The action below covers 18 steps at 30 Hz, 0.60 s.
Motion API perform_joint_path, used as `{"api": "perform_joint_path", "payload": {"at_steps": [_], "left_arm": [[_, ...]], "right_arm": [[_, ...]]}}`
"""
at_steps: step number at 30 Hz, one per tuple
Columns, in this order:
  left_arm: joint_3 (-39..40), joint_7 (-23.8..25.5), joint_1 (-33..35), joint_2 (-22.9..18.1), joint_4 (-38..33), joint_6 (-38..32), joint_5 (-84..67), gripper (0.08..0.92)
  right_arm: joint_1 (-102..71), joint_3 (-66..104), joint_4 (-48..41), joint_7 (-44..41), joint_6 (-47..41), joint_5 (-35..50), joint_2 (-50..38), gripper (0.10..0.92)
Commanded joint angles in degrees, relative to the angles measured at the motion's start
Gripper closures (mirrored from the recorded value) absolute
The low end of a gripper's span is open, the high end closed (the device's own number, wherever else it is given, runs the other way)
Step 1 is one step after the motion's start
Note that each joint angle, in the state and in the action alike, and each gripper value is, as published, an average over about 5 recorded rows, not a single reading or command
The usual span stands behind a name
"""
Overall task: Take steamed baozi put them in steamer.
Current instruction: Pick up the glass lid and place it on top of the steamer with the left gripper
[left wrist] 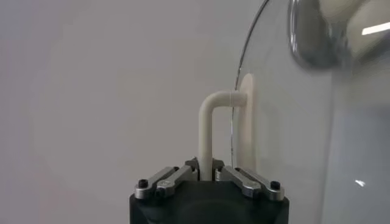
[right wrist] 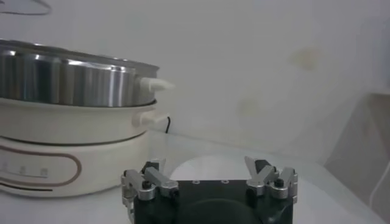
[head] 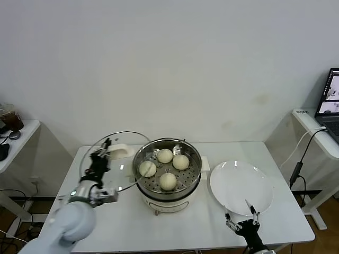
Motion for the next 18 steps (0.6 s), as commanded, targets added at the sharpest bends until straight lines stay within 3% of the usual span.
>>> {"api": "perform_joint_path", "payload": {"at_steps": [1, 18], "left_arm": [[25.2, 11.7, -20.5, -13.3, 6.8, 9.3, 18.1, 0.825], [26.1, 11.7, -20.8, -20.6, 15.4, 9.3, 24.9, 0.825]], "right_arm": [[0.5, -0.4, -1.2, 0.7, 0.7, -2.4, 1.1, 0.203], [1.1, -0.6, -2.7, 0.6, 1.2, -2.8, 0.8, 0.203]]}}
